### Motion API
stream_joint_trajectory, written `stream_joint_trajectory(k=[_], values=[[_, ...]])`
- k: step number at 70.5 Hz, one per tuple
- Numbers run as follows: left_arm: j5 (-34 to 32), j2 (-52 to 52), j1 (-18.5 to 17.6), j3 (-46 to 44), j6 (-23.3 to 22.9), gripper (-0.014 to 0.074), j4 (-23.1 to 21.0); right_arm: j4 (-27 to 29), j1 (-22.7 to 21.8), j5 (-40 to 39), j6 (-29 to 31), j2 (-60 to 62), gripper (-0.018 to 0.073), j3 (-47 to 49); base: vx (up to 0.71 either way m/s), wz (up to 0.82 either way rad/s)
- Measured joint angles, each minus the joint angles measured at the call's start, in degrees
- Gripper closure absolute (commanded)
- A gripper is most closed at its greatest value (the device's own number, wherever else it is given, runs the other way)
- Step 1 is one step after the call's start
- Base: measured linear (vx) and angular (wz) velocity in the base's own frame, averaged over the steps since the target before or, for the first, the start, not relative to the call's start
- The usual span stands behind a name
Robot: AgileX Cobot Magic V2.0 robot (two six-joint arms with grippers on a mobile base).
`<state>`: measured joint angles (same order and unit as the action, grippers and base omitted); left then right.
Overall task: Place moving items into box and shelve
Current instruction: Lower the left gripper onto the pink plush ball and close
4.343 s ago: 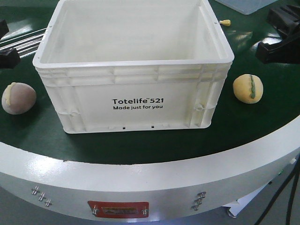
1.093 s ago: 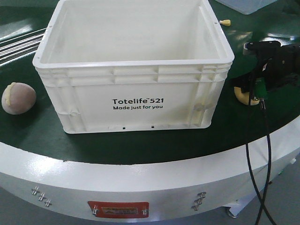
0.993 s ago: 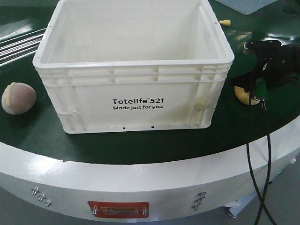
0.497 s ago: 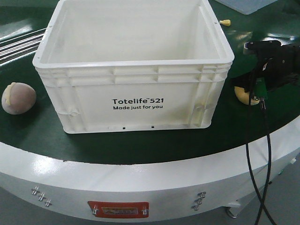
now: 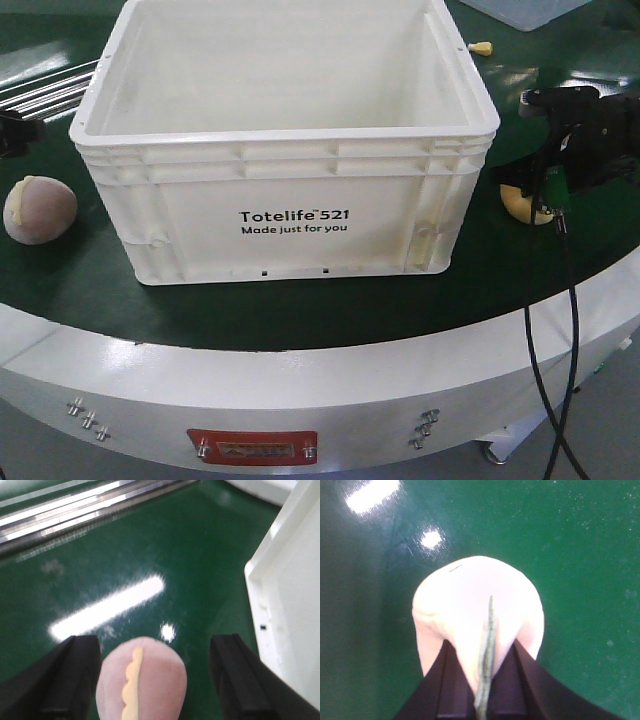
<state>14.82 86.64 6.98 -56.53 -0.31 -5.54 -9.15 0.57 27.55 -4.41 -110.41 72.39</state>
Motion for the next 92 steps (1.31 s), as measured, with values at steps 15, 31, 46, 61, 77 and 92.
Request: stream_joint_trajectory(k=[15, 31, 46, 61, 77, 92], values=[[1.7, 4.8, 0.0, 0.0, 0.0, 0.0020, -0.9, 0.0, 0.0, 0.0, 0.0, 0.0, 0.0575, 0.0, 0.00, 0.00], [1.8, 9.7, 0.0, 0.0, 0.0, 0.0044, -1.0, 0.0, 0.0, 0.0, 0.0, 0.0, 0.0575, 0.0, 0.00, 0.00], [1.0, 13.3, 0.1, -0.6, 0.0, 0.0265, -1.0, 0.0, 0.0, 0.0, 0.0, 0.0, 0.0575, 0.0, 0.00, 0.00], [0.3, 13.6, 0.1, -0.7, 0.3, 0.0625, -1.0, 0.0, 0.0, 0.0, 0.0, 0.0, 0.0575, 0.0, 0.00, 0.00], [-0.1, 13.5, 0.1, -0.7, 0.3, 0.0624, -1.0, -0.2, 0.0, 0.0, 0.0, 0.0, 0.0575, 0.0, 0.00, 0.00], [-1.1, 11.1, 0.1, -0.4, 0.3, 0.0622, -1.0, -1.9, 0.0, 1.0, 0.0, 1.6, 0.0575, 0.4, 0.00, 0.00]])
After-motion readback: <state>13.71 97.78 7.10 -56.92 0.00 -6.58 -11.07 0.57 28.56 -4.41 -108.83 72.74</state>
